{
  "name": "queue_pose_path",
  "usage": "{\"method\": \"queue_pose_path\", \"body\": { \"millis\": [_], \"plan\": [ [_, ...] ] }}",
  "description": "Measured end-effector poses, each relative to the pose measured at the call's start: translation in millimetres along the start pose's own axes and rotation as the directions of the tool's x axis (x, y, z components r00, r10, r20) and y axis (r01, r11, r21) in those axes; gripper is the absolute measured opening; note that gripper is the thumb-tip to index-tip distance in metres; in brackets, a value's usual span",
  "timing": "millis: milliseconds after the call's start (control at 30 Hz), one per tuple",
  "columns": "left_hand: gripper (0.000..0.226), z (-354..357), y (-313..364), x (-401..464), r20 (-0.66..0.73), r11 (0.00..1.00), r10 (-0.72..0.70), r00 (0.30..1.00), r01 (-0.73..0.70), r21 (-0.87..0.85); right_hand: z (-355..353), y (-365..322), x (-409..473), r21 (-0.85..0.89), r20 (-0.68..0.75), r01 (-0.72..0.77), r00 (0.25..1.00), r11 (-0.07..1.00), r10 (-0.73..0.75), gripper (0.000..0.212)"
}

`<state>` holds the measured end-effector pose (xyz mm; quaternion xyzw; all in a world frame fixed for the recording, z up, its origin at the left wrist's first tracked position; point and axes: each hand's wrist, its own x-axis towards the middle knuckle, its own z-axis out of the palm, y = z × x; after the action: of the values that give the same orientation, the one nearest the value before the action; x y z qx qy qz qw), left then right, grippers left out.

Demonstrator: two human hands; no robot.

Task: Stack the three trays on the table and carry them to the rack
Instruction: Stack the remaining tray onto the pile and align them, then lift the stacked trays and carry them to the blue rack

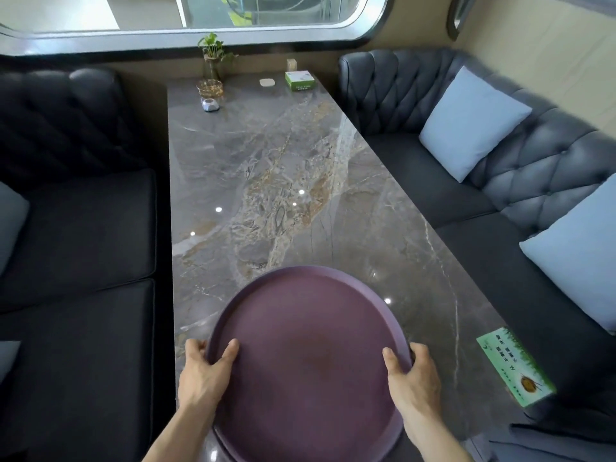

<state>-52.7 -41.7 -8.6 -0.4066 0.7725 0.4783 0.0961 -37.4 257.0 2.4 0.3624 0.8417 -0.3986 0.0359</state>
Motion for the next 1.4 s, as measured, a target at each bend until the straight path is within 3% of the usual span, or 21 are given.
{"method": "queue_pose_path", "body": {
  "millis": [167, 367, 700, 1067, 1400],
  "plan": [
    [0.049, -44, 50, -11, -0.056, 0.985, 0.098, 0.994, -0.105, -0.138, -21, -75, -1, 0.097, 0.070, 0.077, 0.994, 0.992, -0.084, 0.055],
    [0.071, -116, 130, -41, -0.113, 0.902, 0.334, 0.936, -0.352, -0.249, -69, -180, -29, 0.157, 0.056, 0.257, 0.962, 0.954, -0.269, 0.066],
    [0.068, -204, 221, -83, -0.227, 0.820, 0.416, 0.881, -0.471, -0.324, -141, -290, -80, 0.335, -0.061, 0.417, 0.904, 0.845, -0.423, 0.064],
    [0.068, -197, 266, -126, -0.254, 0.783, 0.435, 0.864, -0.502, -0.367, -203, -301, -80, 0.372, -0.126, 0.447, 0.893, 0.814, -0.433, 0.057],
    [0.064, -60, 322, -209, -0.056, 0.770, 0.518, 0.853, -0.494, -0.404, -335, -218, -16, 0.374, -0.267, 0.382, 0.917, 0.845, -0.297, 0.048]
  ]
}}
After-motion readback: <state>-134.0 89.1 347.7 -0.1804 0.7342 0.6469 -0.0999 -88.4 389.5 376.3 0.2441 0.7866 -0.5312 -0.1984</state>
